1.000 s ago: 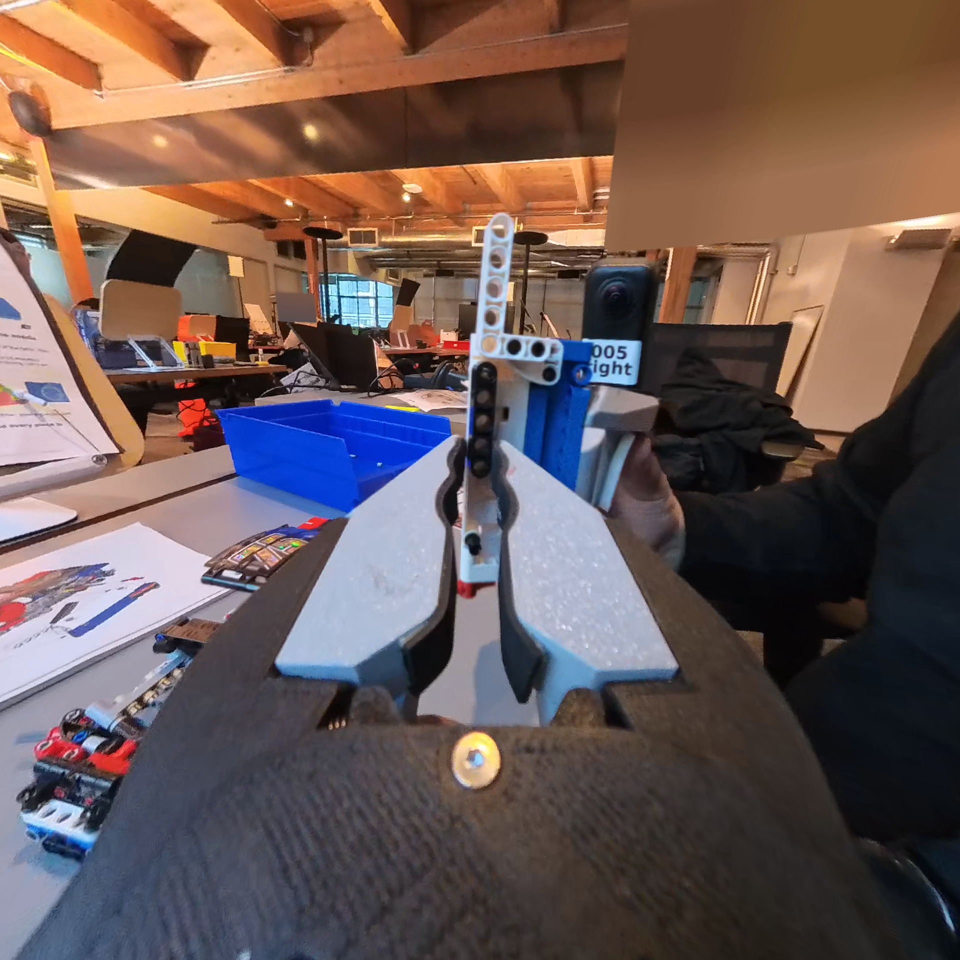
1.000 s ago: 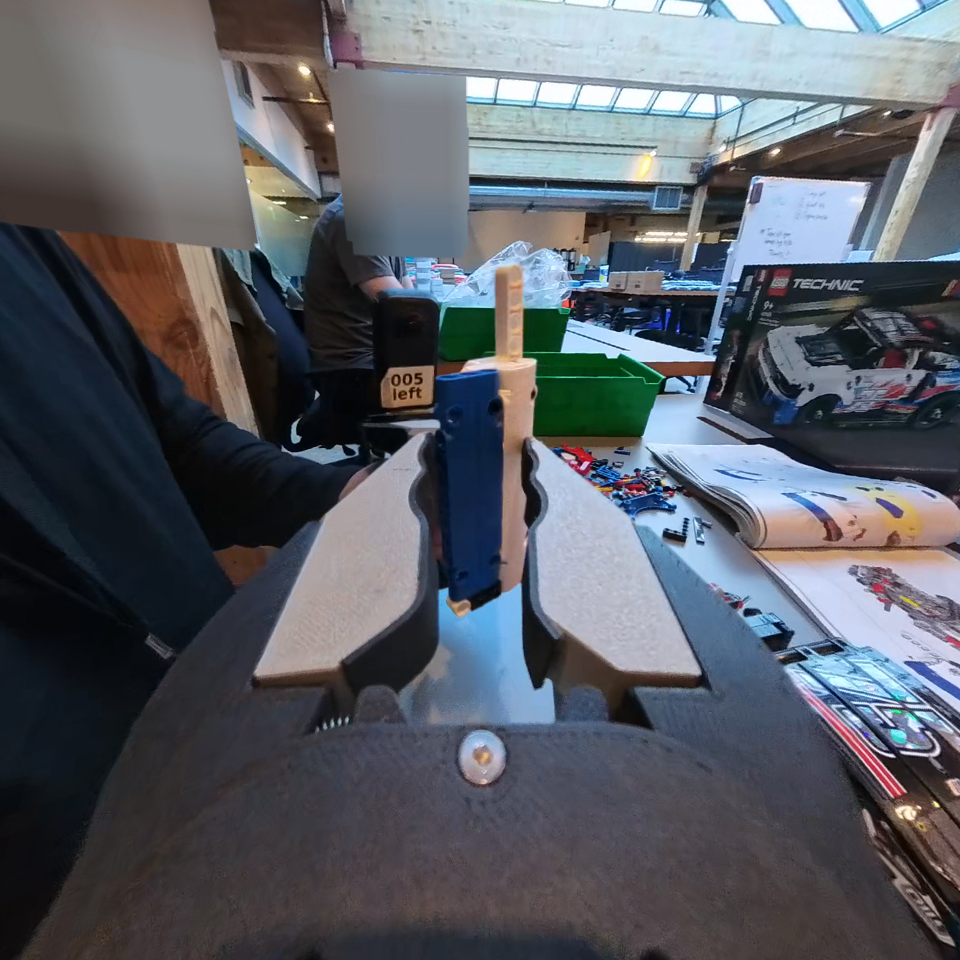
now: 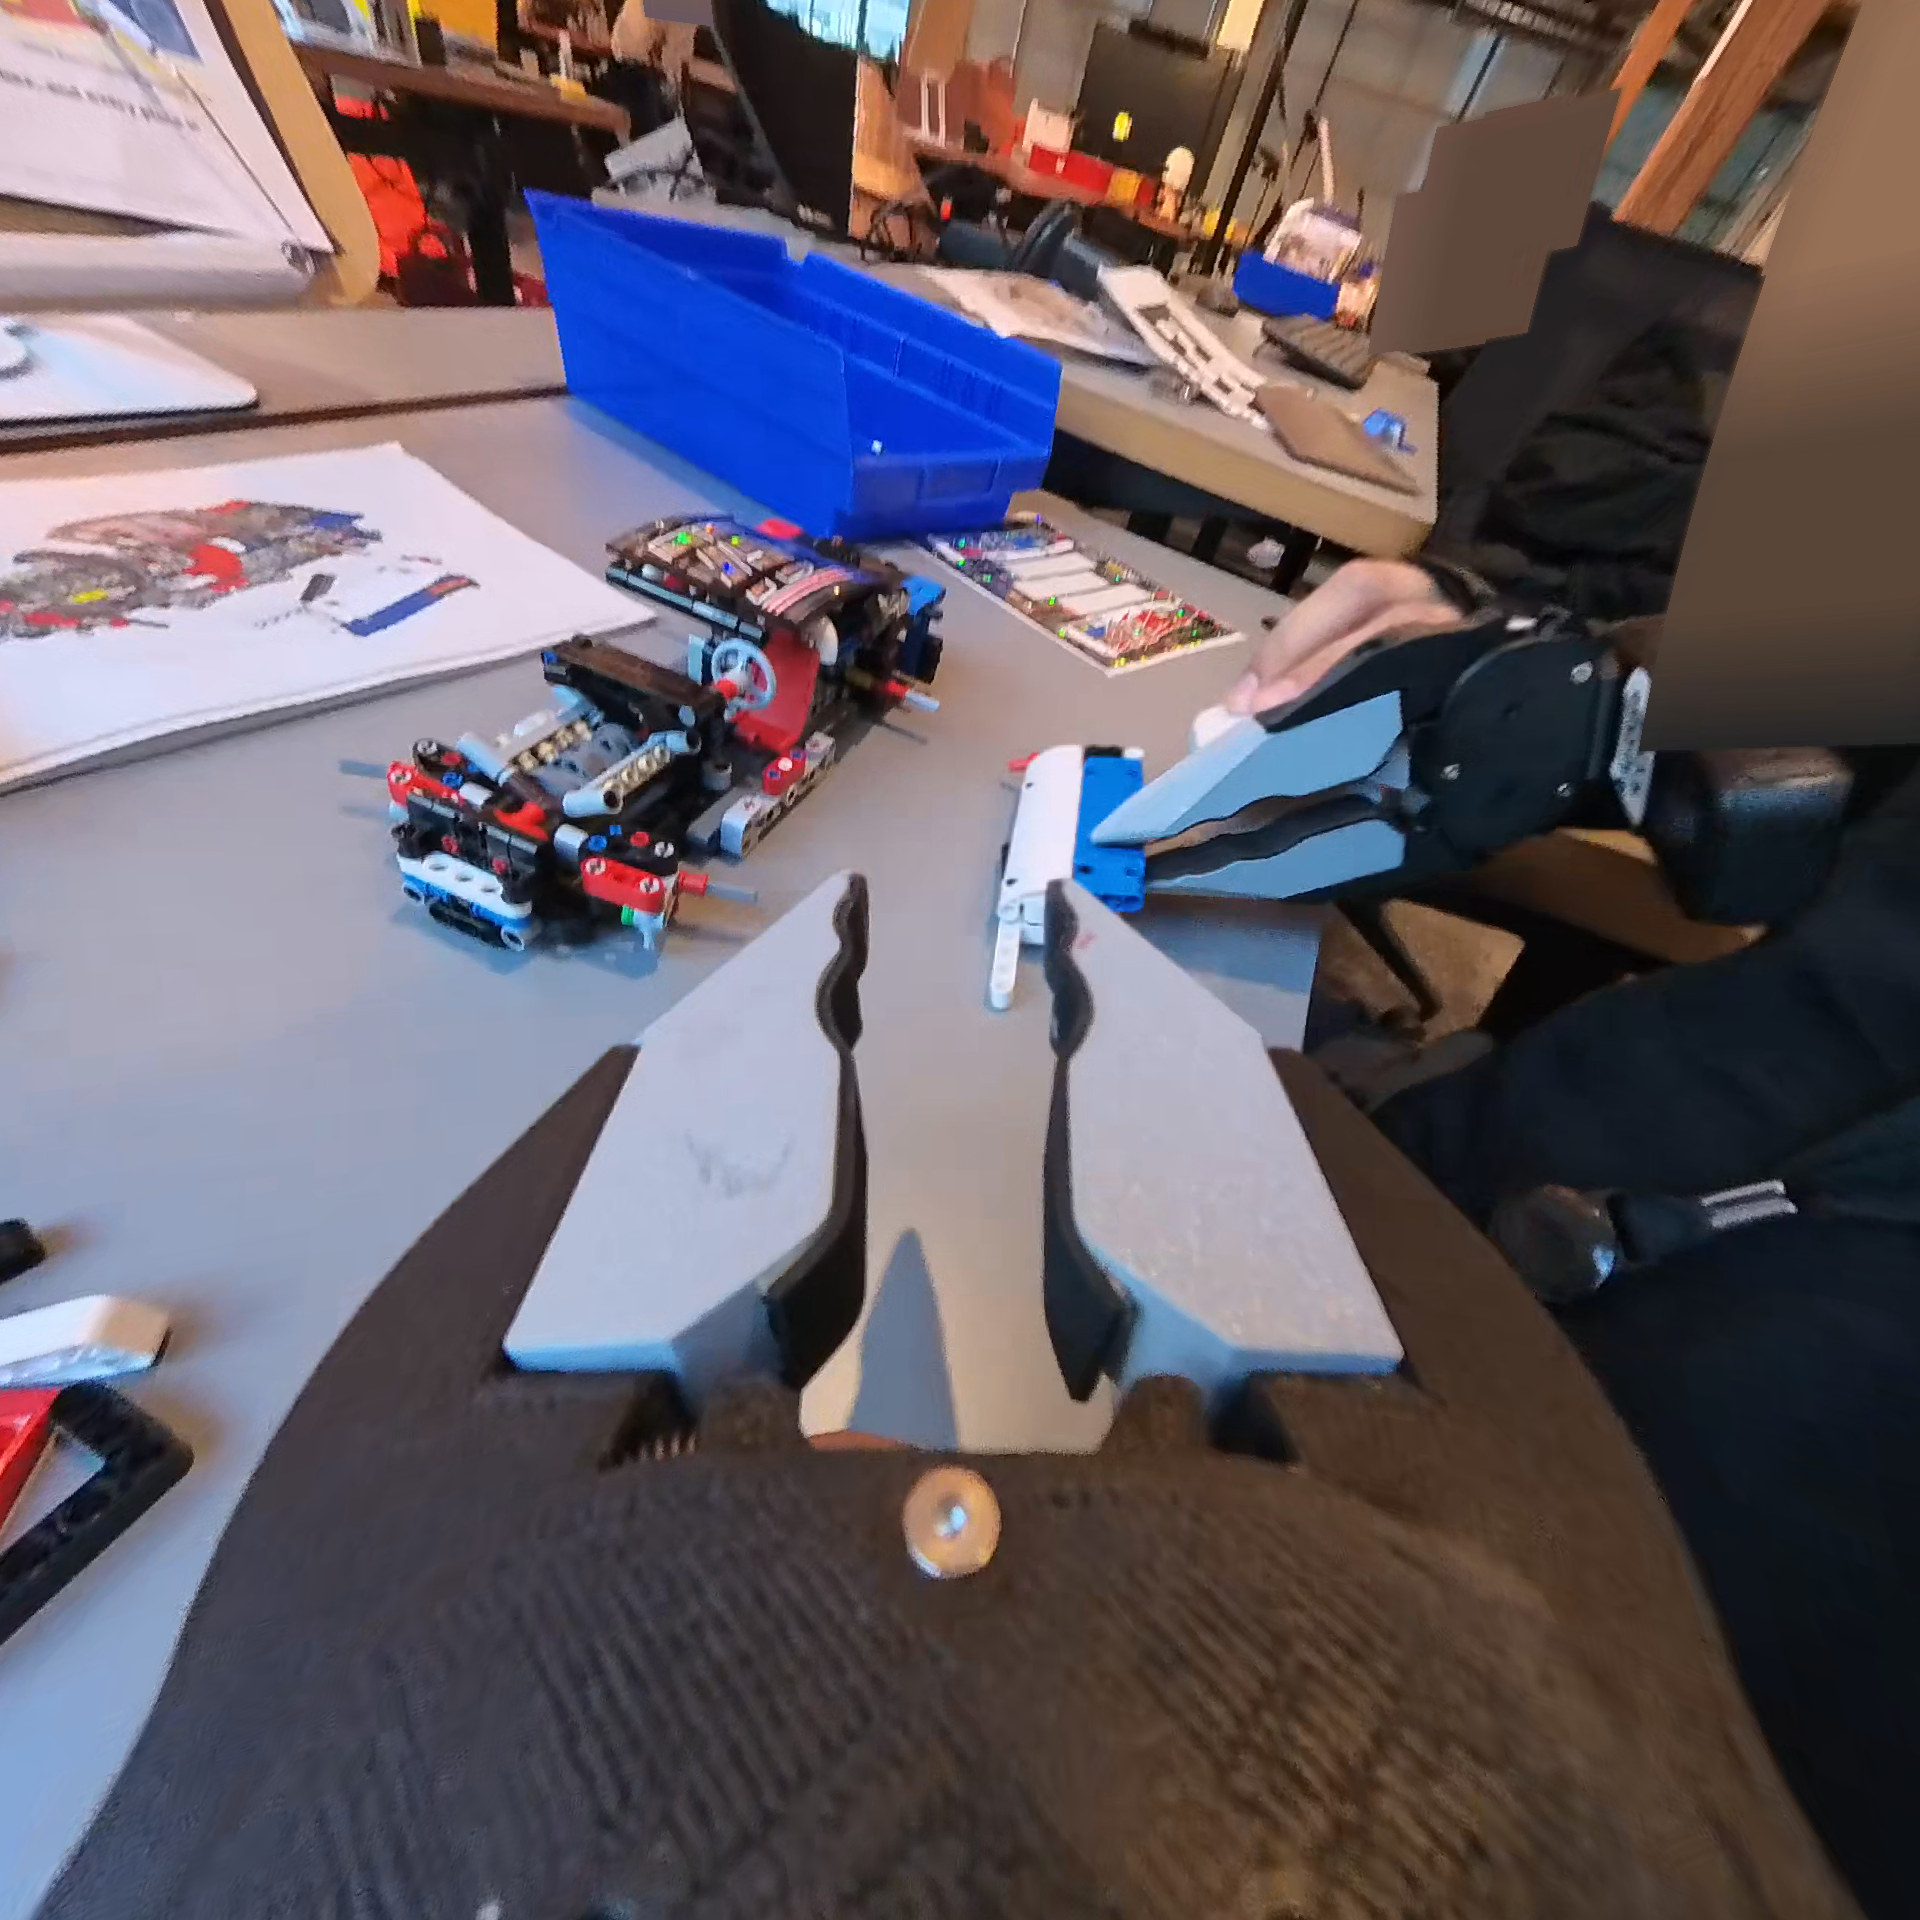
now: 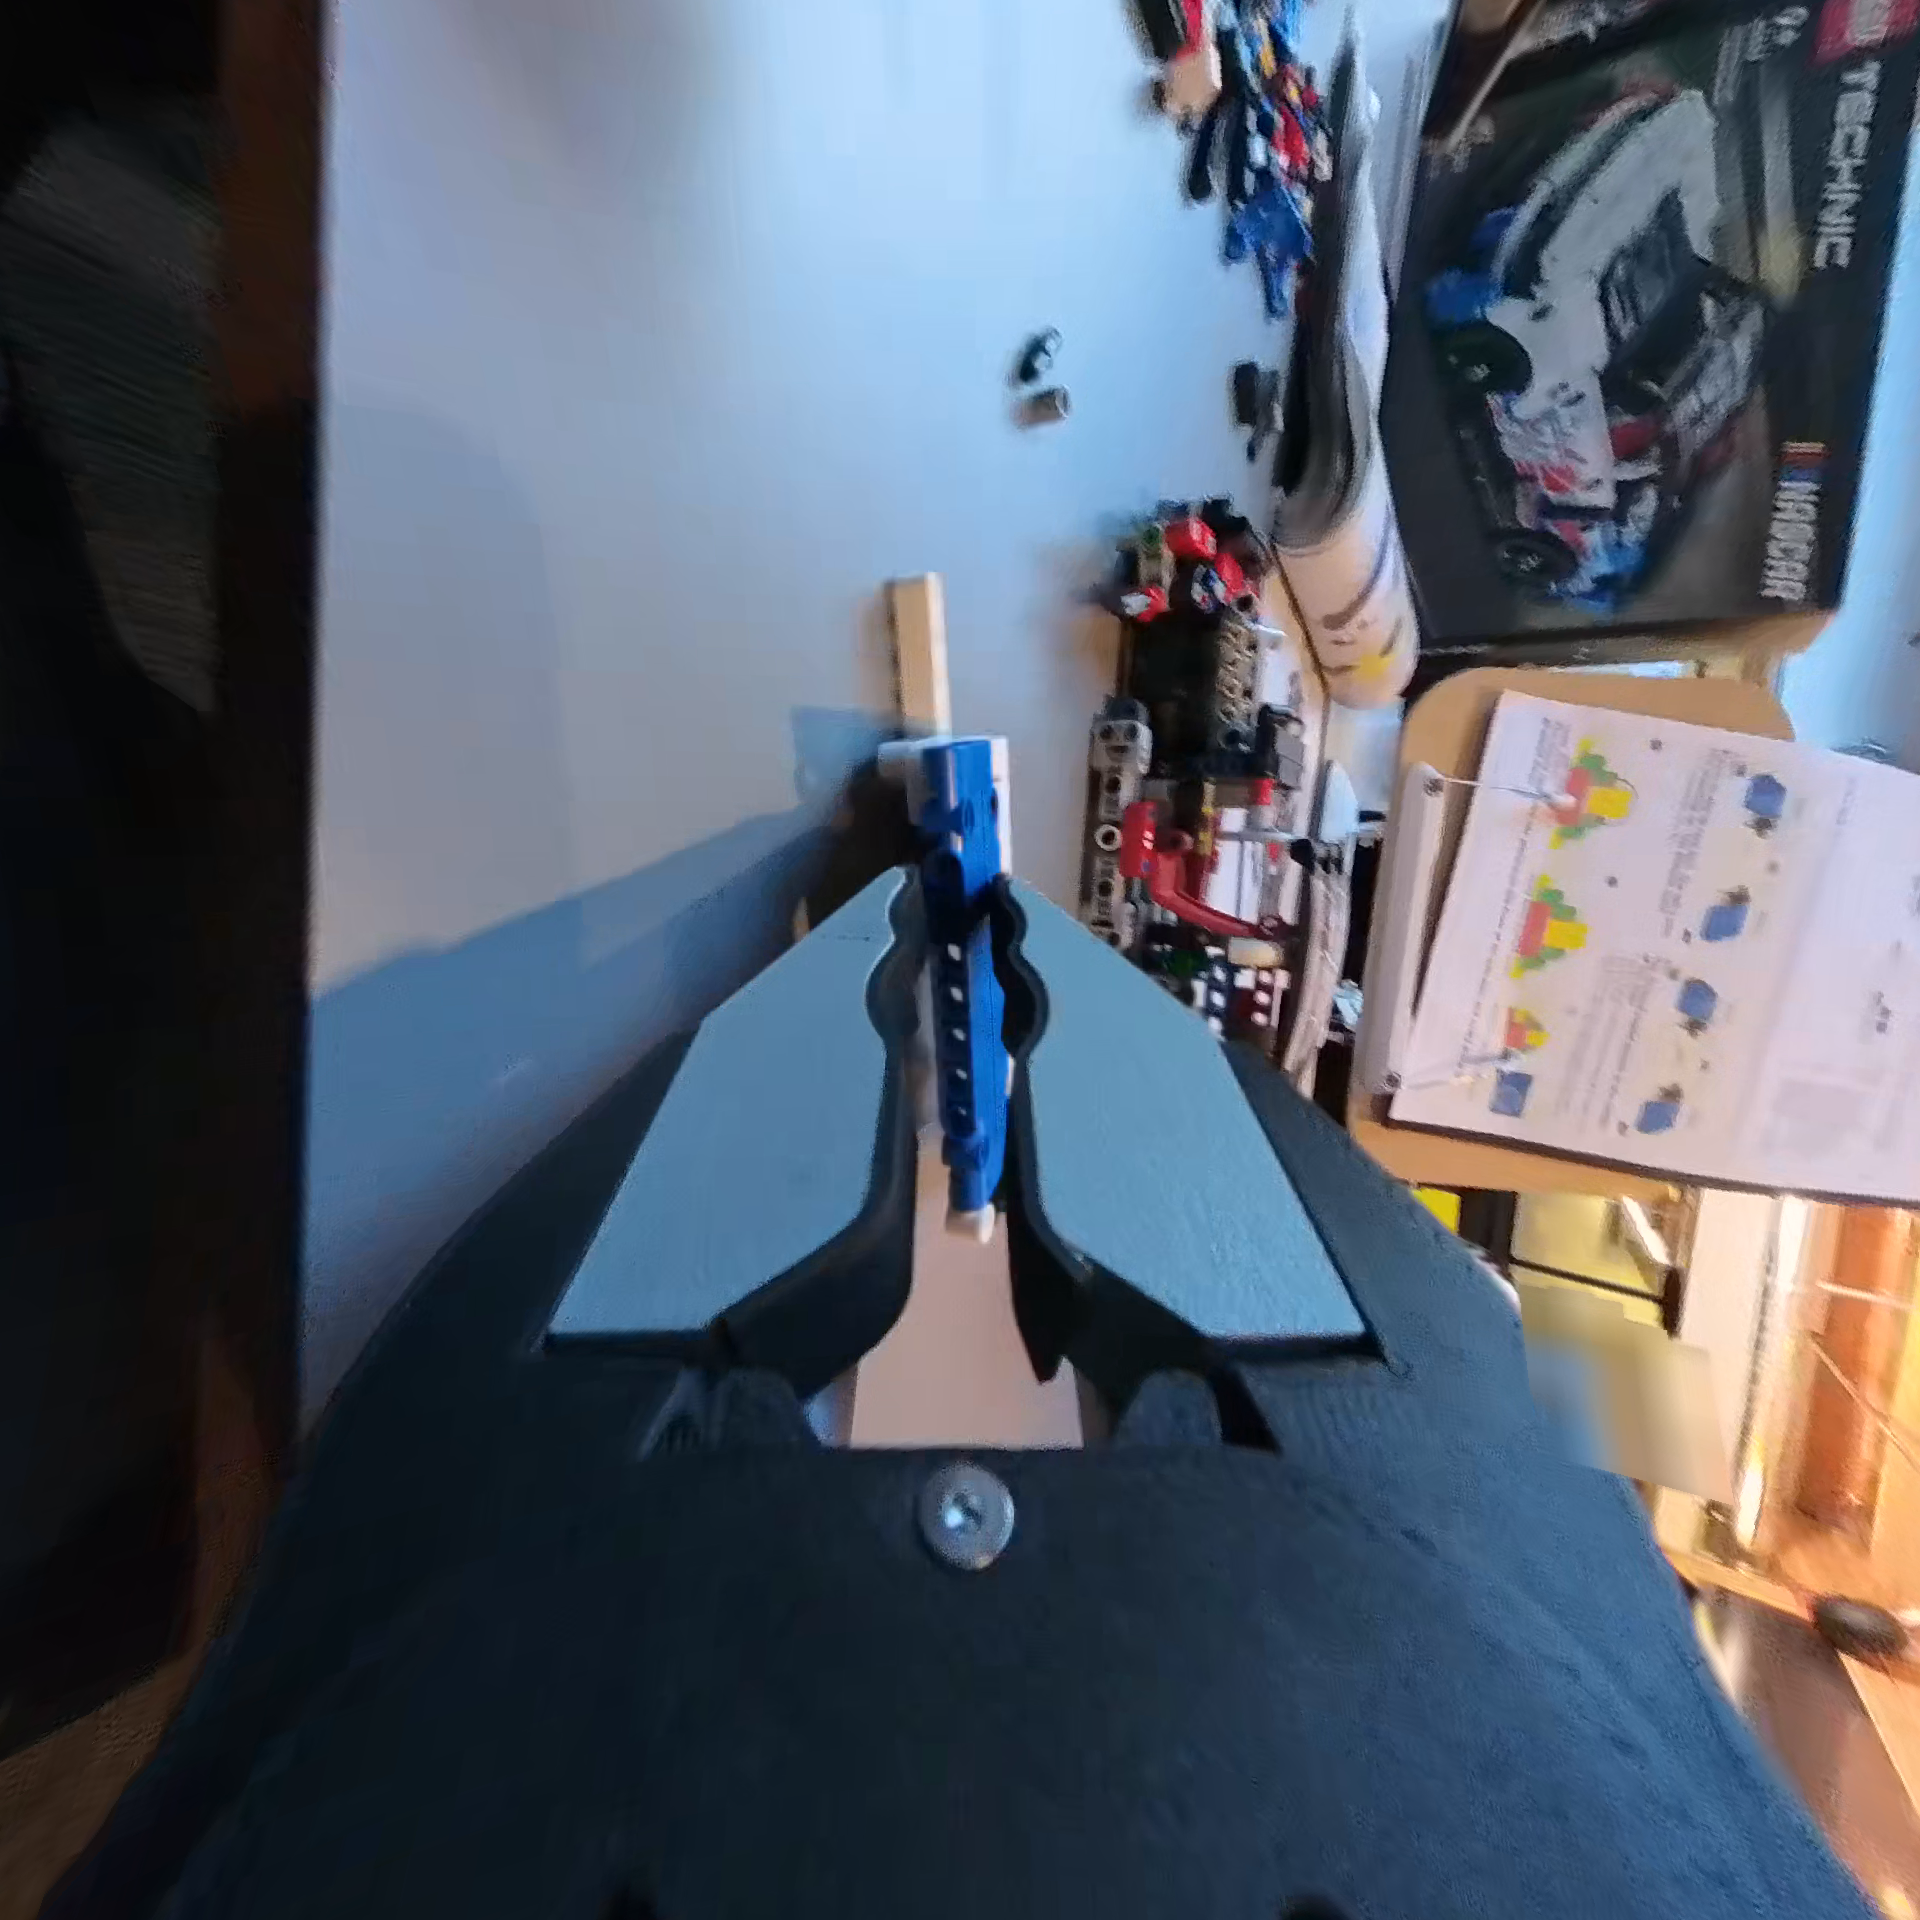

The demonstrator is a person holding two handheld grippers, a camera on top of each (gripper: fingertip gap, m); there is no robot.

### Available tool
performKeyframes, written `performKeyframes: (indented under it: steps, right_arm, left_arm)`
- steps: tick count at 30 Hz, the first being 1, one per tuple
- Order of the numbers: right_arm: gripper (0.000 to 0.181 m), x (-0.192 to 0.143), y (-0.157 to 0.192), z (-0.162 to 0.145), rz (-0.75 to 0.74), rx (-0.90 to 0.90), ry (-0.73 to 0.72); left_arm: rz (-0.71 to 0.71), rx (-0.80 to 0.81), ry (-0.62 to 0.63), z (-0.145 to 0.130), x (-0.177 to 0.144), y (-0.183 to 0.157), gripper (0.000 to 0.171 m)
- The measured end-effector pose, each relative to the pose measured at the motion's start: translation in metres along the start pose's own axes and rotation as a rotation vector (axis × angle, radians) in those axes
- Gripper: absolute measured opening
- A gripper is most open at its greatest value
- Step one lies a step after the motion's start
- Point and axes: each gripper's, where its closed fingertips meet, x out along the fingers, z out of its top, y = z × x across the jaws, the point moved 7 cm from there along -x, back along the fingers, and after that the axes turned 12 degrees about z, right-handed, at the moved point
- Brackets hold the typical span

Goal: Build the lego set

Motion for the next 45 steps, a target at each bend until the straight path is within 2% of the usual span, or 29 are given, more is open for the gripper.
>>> performKeyframes:
  steps: [2, 4, 5, 7, 10, 14, 19, 22, 25, 28, 30, 32, 36, 45]
  right_arm:
    - [0.015, 0.000, 0.005, 0.004, 0.079, 0.030, -0.023]
    - [0.029, 0.000, 0.009, 0.007, 0.159, 0.099, -0.043]
    - [0.030, -0.002, 0.009, 0.007, 0.183, 0.131, -0.053]
    - [0.044, -0.008, 0.006, 0.005, 0.206, 0.180, -0.084]
    - [0.056, -0.019, -0.003, -0.008, 0.233, 0.272, -0.142]
    - [0.053, -0.033, -0.020, -0.036, 0.259, 0.489, -0.264]
    - [0.062, -0.038, -0.035, -0.076, 0.241, 0.791, -0.437]
    - [0.064, -0.035, -0.033, -0.088, 0.280, 0.839, -0.443]
    - [0.065, -0.031, -0.034, -0.095, 0.303, 0.876, -0.461]
    - [0.064, -0.025, -0.042, -0.104, 0.263, 0.976, -0.522]
    - [0.069, -0.019, -0.047, -0.108, 0.173, 1.054, -0.563]
    - [0.068, -0.015, -0.048, -0.112, 0.060, 1.072, -0.545]
    - [0.064, -0.018, -0.058, -0.121, -0.148, 1.075, -0.516]
    - [0.068, -0.006, -0.061, -0.131, -0.095, 1.163, -0.442]
  left_arm:
    - [-0.005, 0.016, 0.035, -0.005, 0.001, -0.002, 0.032]
    - [-0.017, 0.023, 0.057, -0.009, 0.002, -0.004, 0.032]
    - [-0.022, 0.026, 0.067, -0.011, 0.003, -0.005, 0.033]
    - [-0.031, 0.028, 0.085, -0.015, 0.003, -0.006, 0.034]
    - [-0.036, 0.039, 0.106, -0.019, 0.001, -0.005, 0.035]
    - [-0.002, 0.078, 0.100, -0.022, -0.008, 0.004, 0.037]
    - [0.119, 0.088, 0.015, -0.017, -0.020, 0.026, 0.038]
    - [0.073, 0.050, 0.010, -0.016, -0.023, 0.030, 0.048]
    - [0.055, 0.069, -0.013, -0.014, -0.022, 0.030, 0.048]
    - [0.092, 0.130, -0.052, -0.010, -0.017, 0.032, 0.048]
    - [0.149, 0.216, -0.070, -0.009, -0.014, 0.033, 0.046]
    - [0.178, 0.276, -0.062, -0.009, -0.011, 0.033, 0.046]
    - [0.162, 0.270, -0.059, -0.009, -0.011, 0.036, 0.043]
    - [0.072, 0.220, -0.078, -0.005, -0.012, 0.042, 0.049]
